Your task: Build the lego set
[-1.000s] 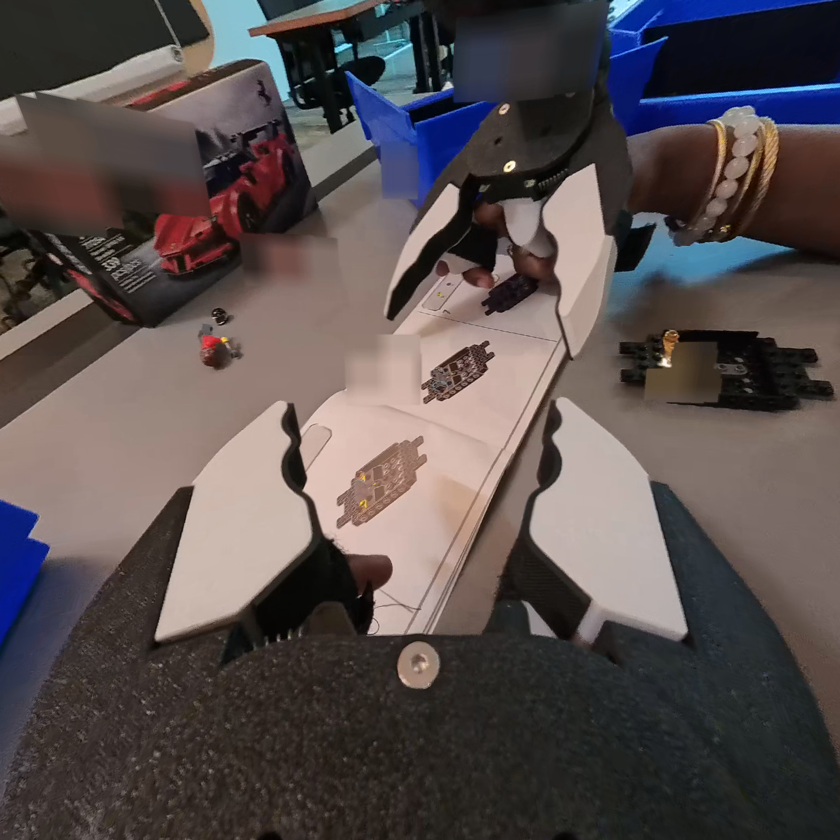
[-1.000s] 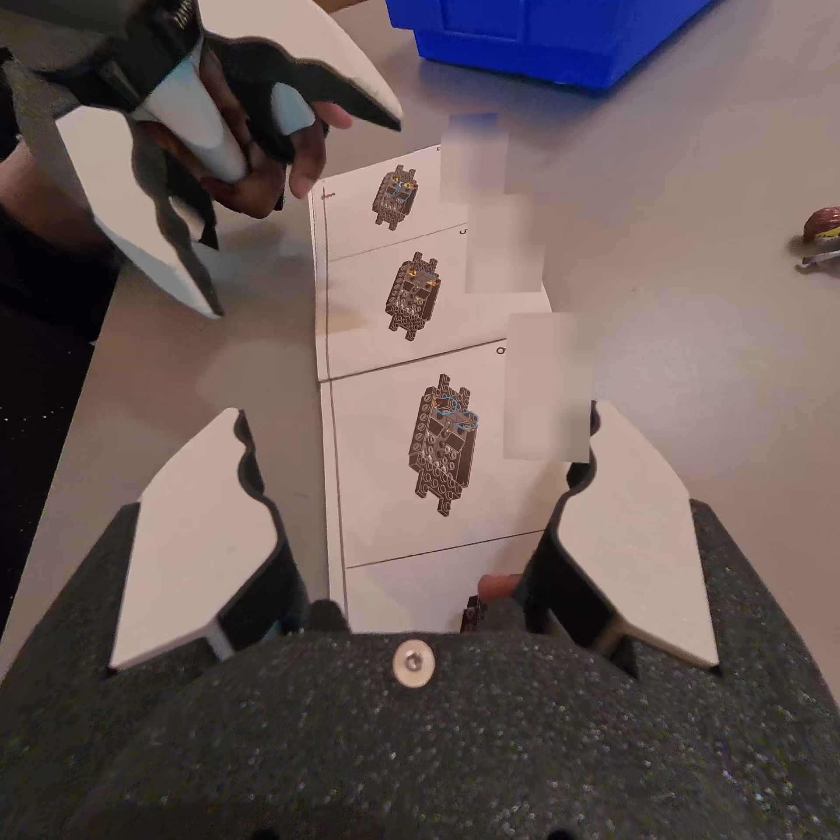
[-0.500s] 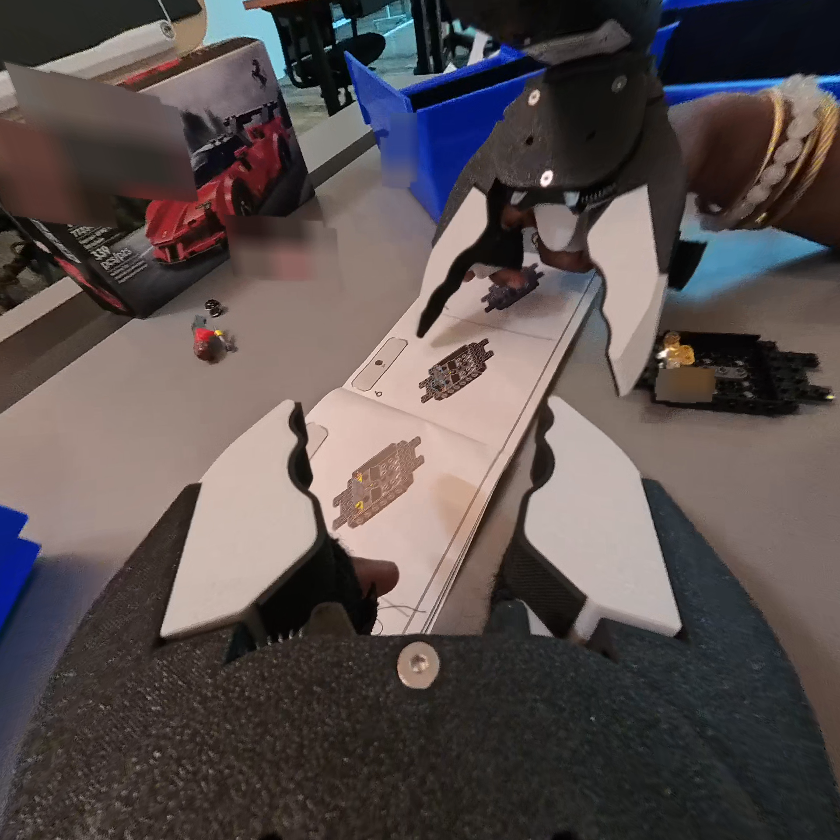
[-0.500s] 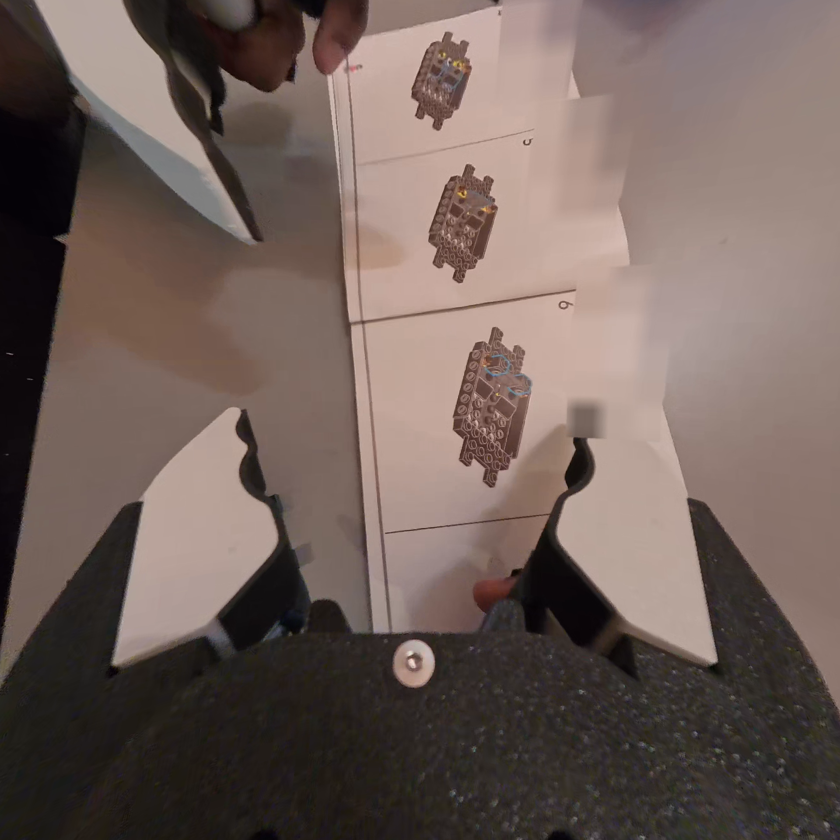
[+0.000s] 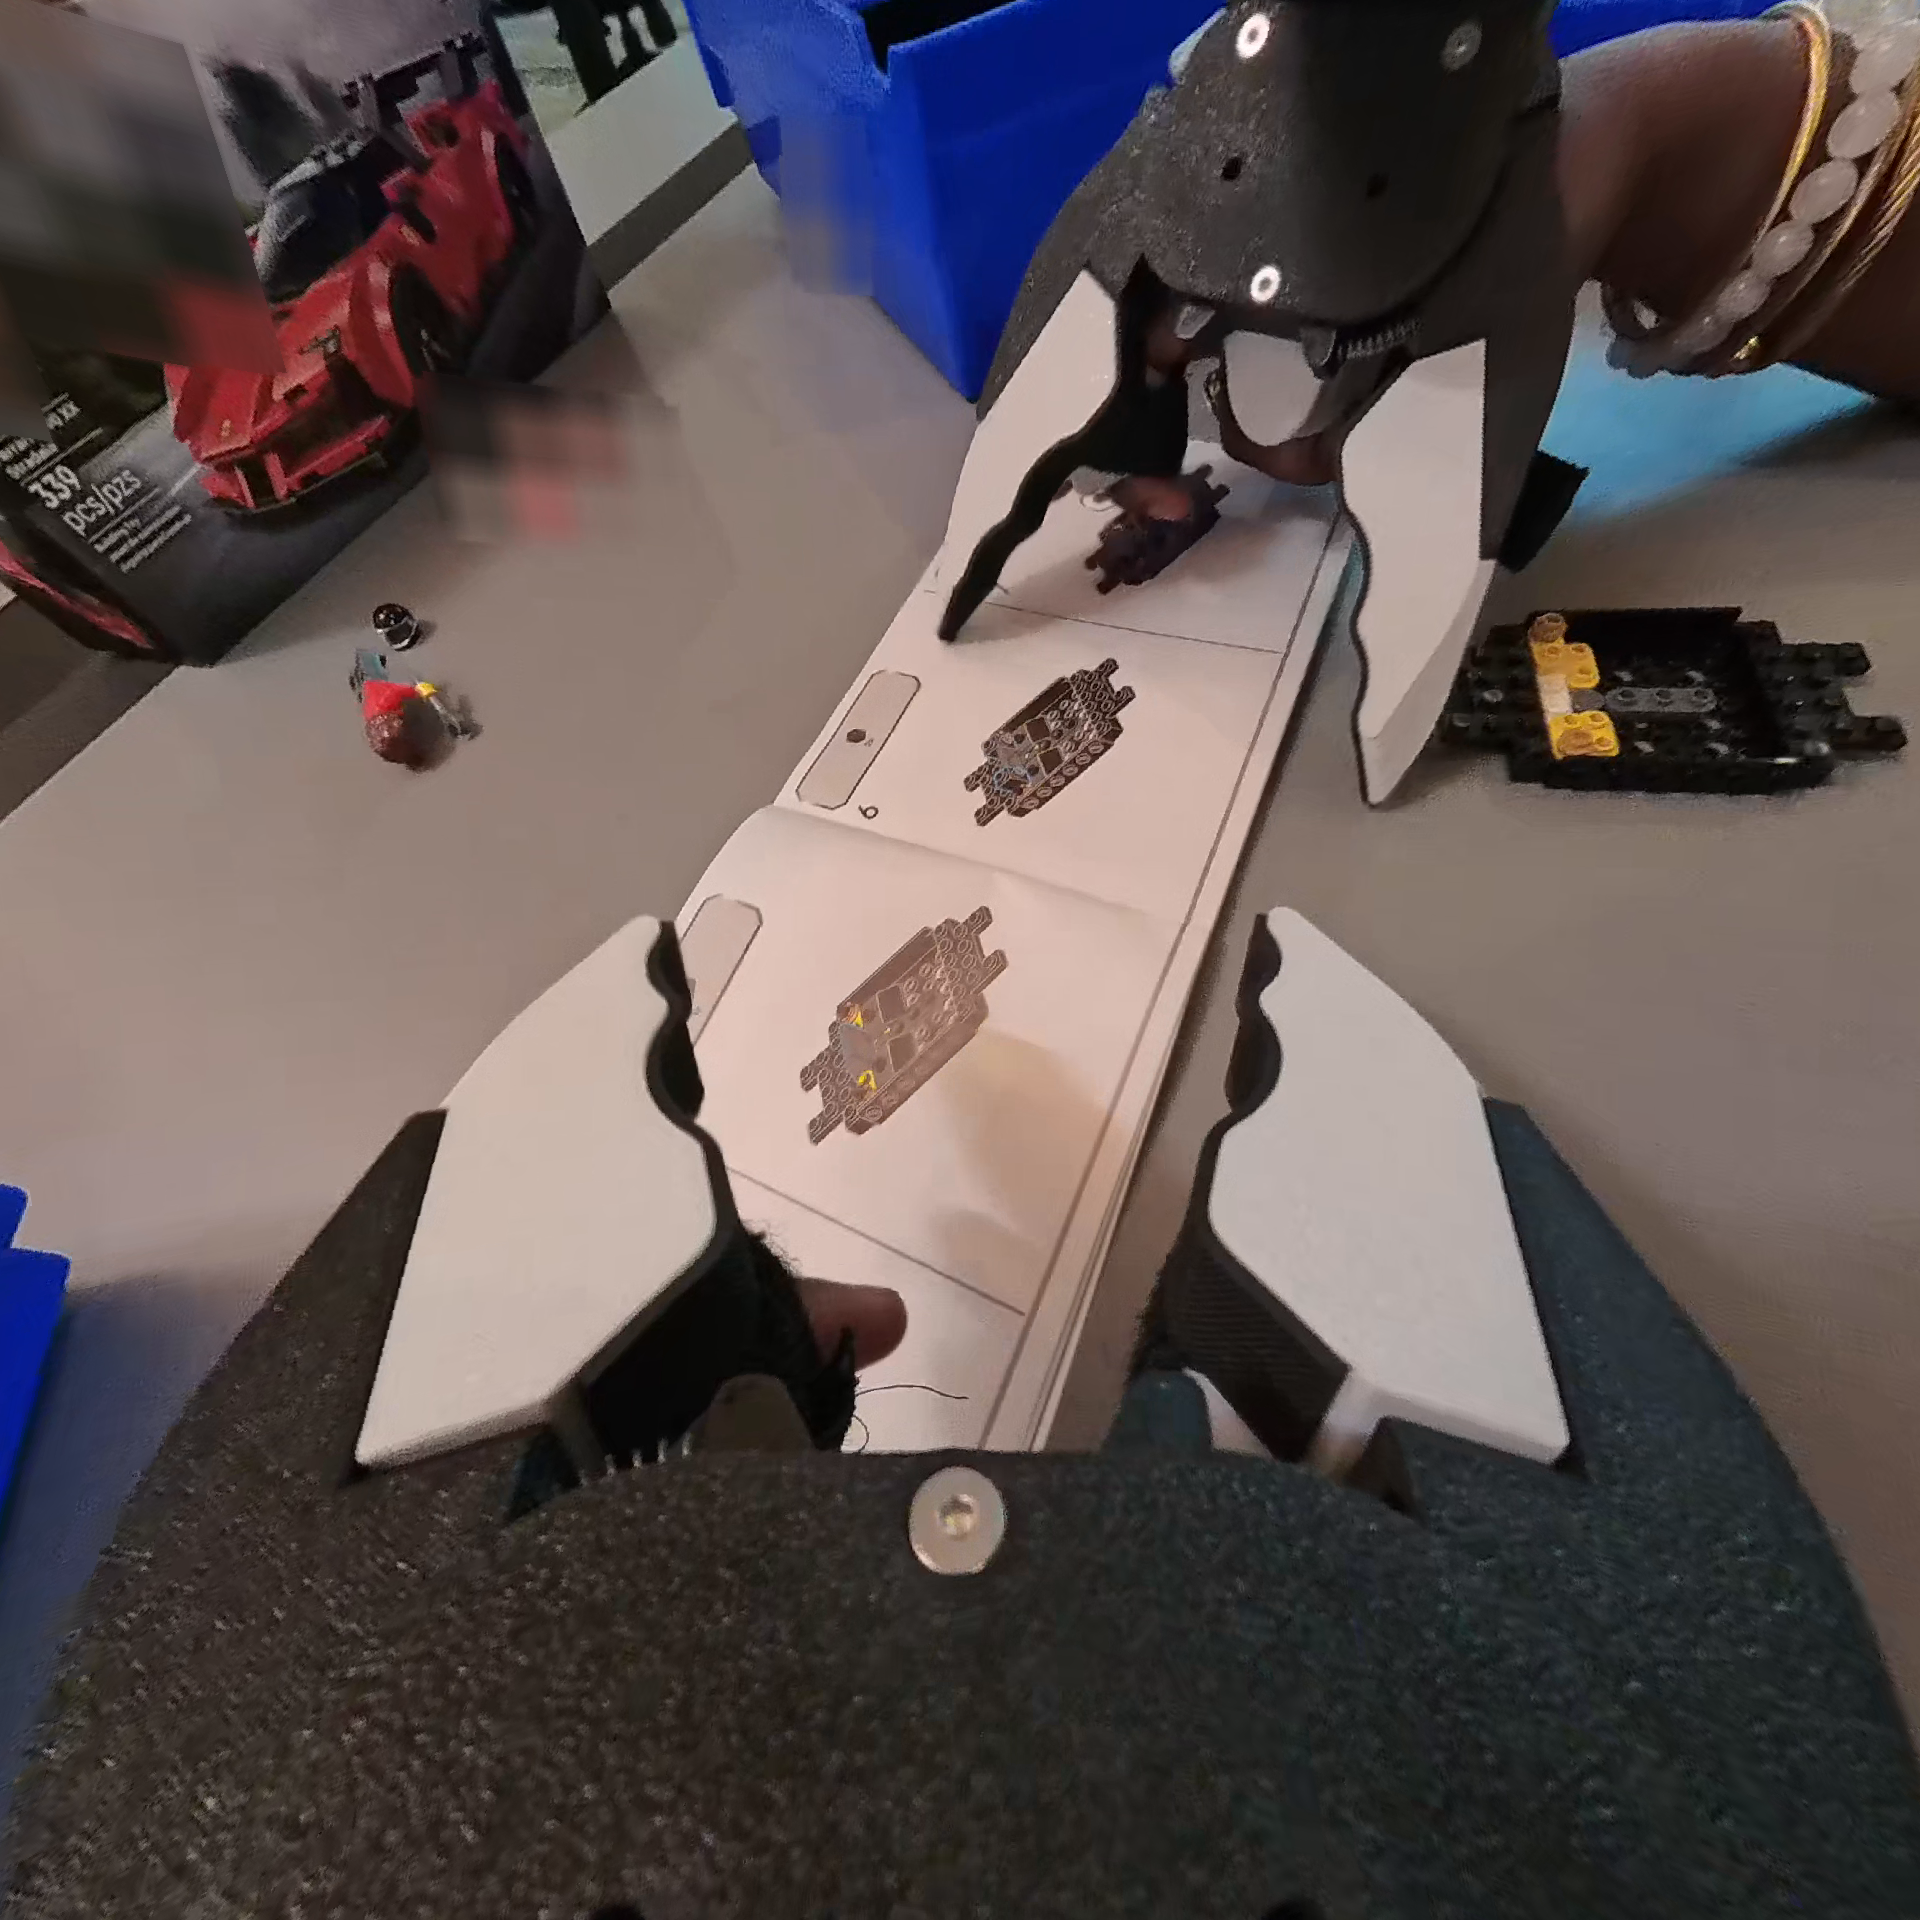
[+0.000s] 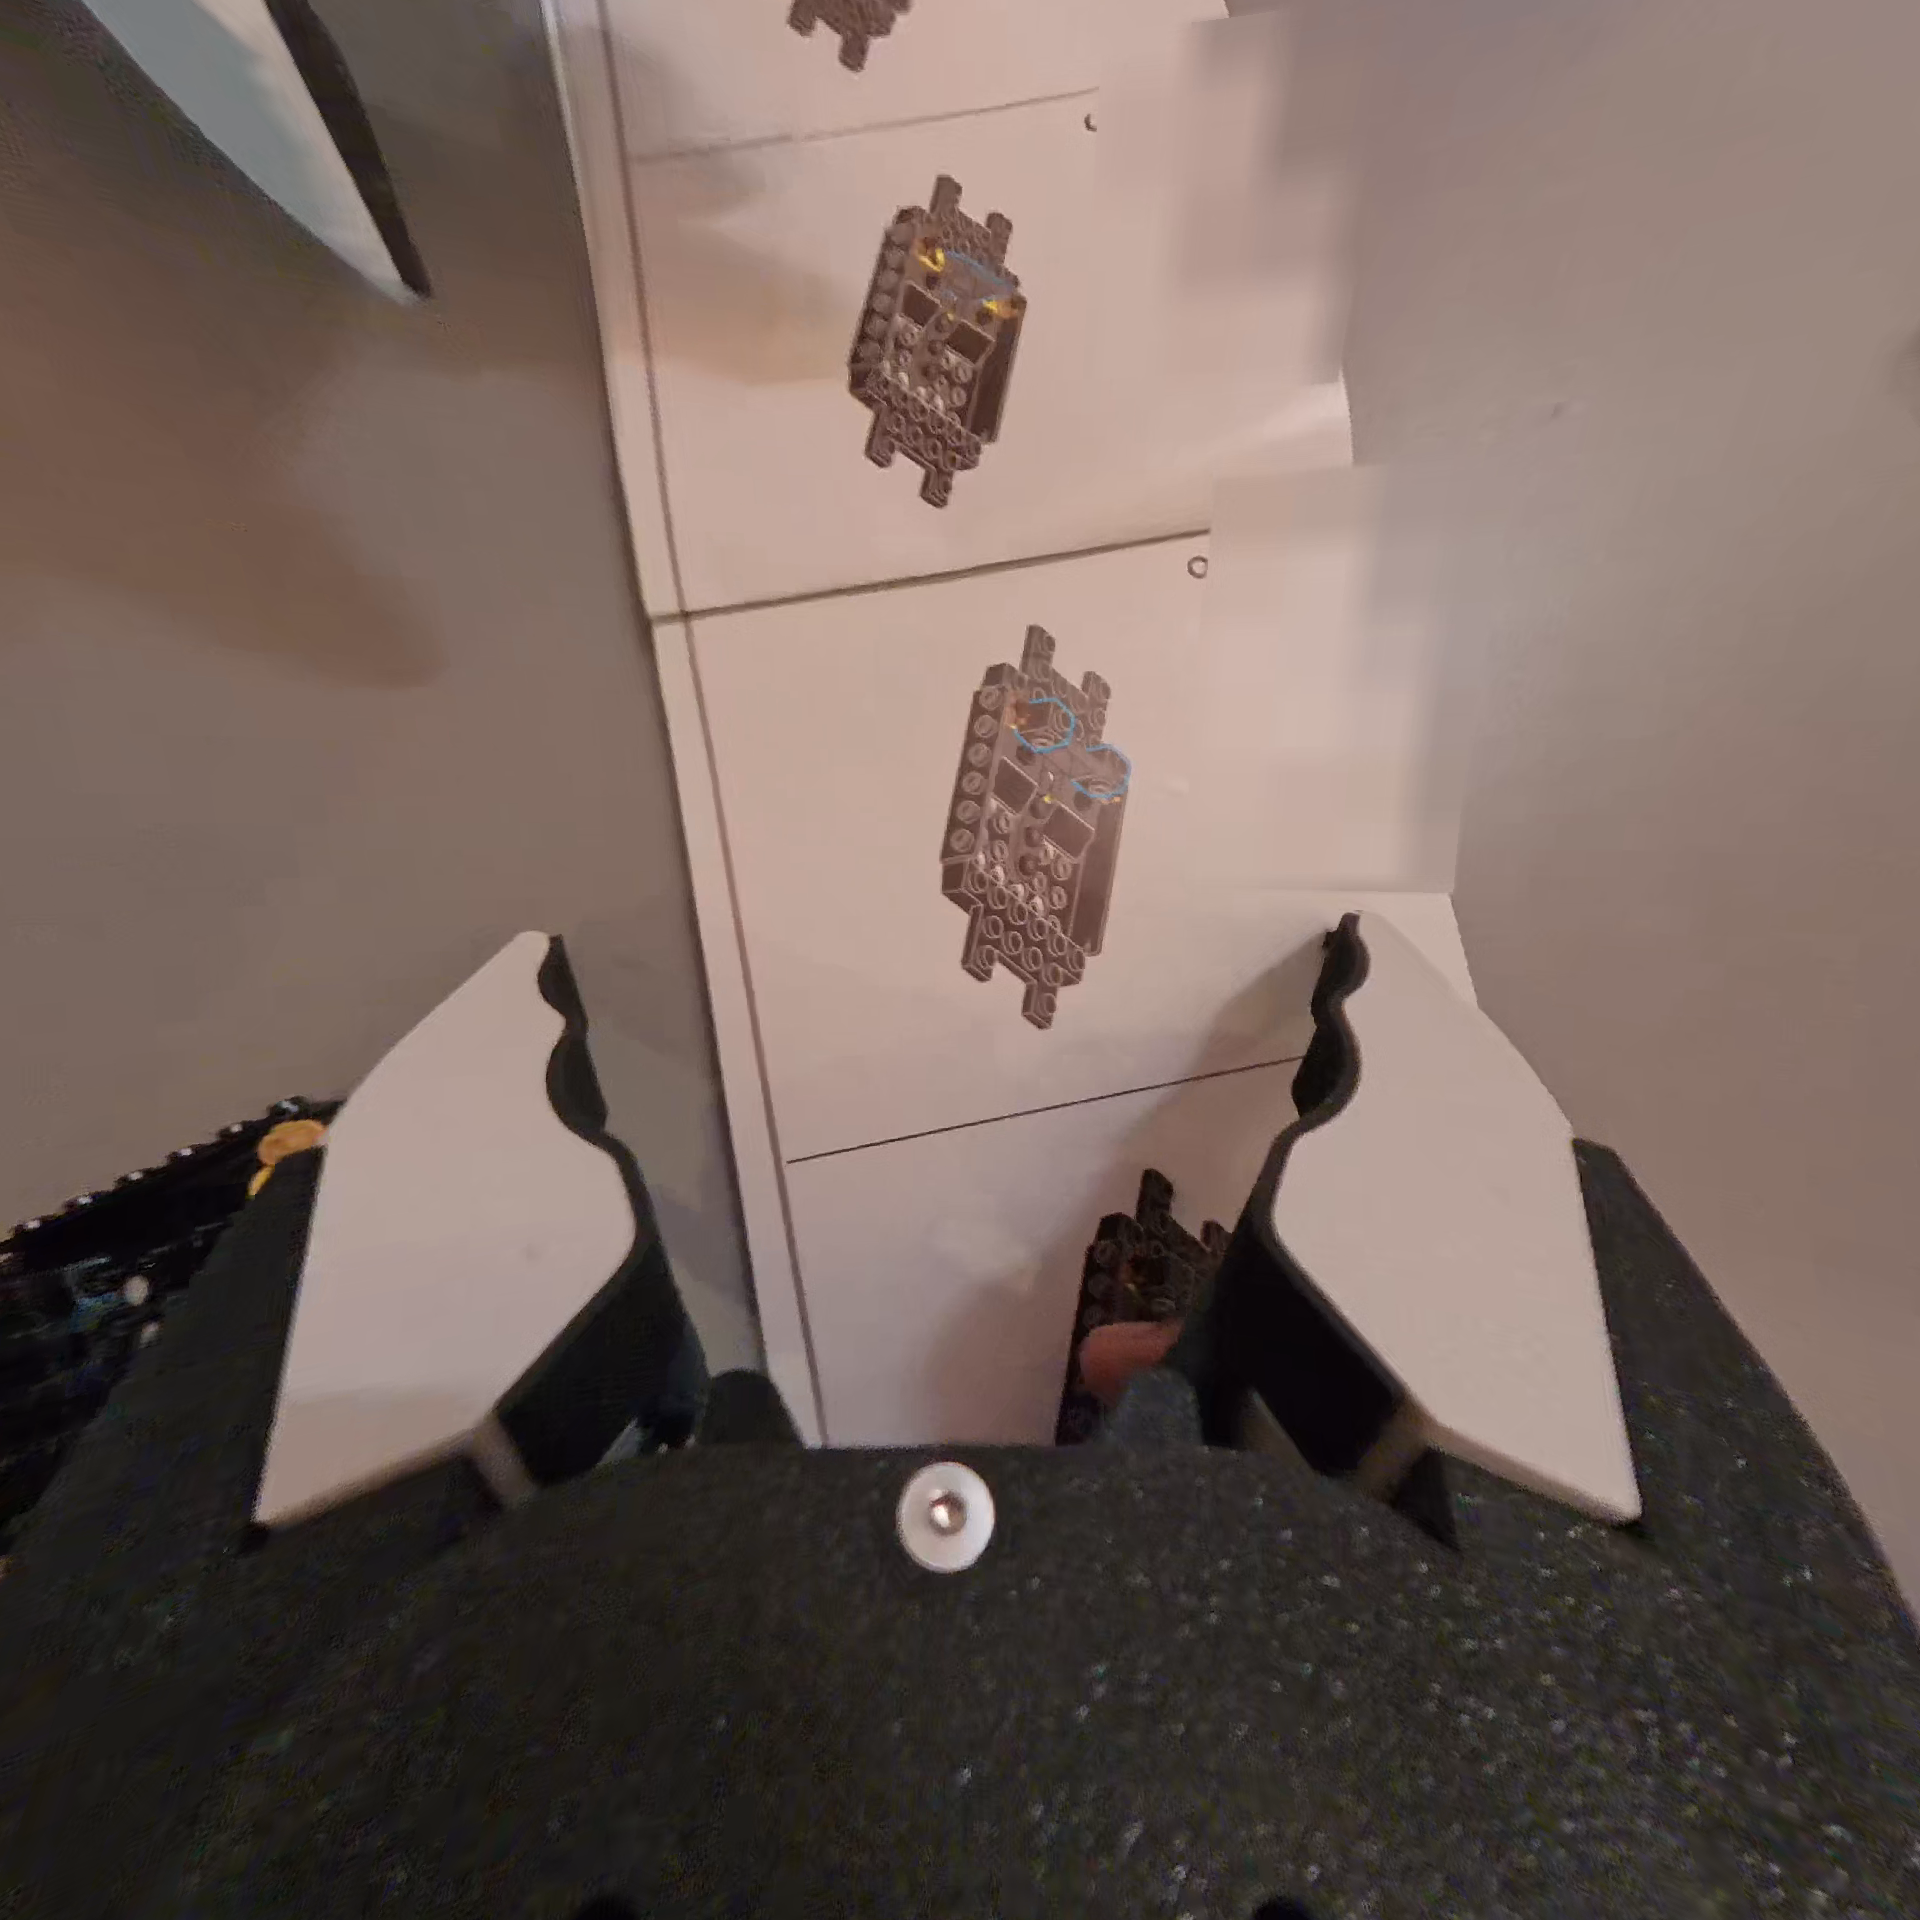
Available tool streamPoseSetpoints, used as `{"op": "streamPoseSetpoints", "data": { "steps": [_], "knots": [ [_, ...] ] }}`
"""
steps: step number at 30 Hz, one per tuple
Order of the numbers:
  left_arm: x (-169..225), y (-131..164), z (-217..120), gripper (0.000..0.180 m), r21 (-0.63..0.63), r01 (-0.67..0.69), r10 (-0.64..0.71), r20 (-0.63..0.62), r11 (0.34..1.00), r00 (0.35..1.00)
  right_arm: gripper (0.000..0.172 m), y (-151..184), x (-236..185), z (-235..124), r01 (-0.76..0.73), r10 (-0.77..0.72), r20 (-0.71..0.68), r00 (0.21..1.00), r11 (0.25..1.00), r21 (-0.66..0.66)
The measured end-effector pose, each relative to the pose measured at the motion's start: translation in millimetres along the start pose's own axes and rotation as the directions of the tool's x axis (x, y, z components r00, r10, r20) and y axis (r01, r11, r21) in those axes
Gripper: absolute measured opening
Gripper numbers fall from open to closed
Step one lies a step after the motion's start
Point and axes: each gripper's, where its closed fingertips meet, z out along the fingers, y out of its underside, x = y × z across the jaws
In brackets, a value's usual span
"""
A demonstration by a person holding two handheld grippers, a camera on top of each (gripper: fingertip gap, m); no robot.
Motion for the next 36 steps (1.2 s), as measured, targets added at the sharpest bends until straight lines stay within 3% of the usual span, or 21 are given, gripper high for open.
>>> {"op": "streamPoseSetpoints", "data": {
  "steps": [7, 14, 23, 36],
  "knots": [
    [-8, 10, -6, 0.100, -0.025, 0.012, -0.012, 0.003, 1.000, 1.000, 0.134, -1, 7, 2, 0.009, -0.009, -0.006, 1.000, 1.000, -0.019],
    [-6, 31, -6, 0.102, -0.099, 0.011, -0.014, -0.031, 0.995, 0.999, 0.145, -1, 9, 9, 0.084, -0.075, 0.061, 0.995, 0.985, -0.150],
    [-8, 45, -10, 0.098, -0.157, -0.005, 0.003, -0.010, 0.988, 1.000, 0.125, 10, 10, -5, 0.128, -0.111, 0.085, 0.990, 0.963, -0.237],
    [-10, 62, -28, 0.095, -0.237, 0.004, -0.006, -0.009, 0.971, 1.000, 0.124, 55, 6, -42, 0.161, -0.138, 0.107, 0.985, 0.955, -0.249]
  ]
}}
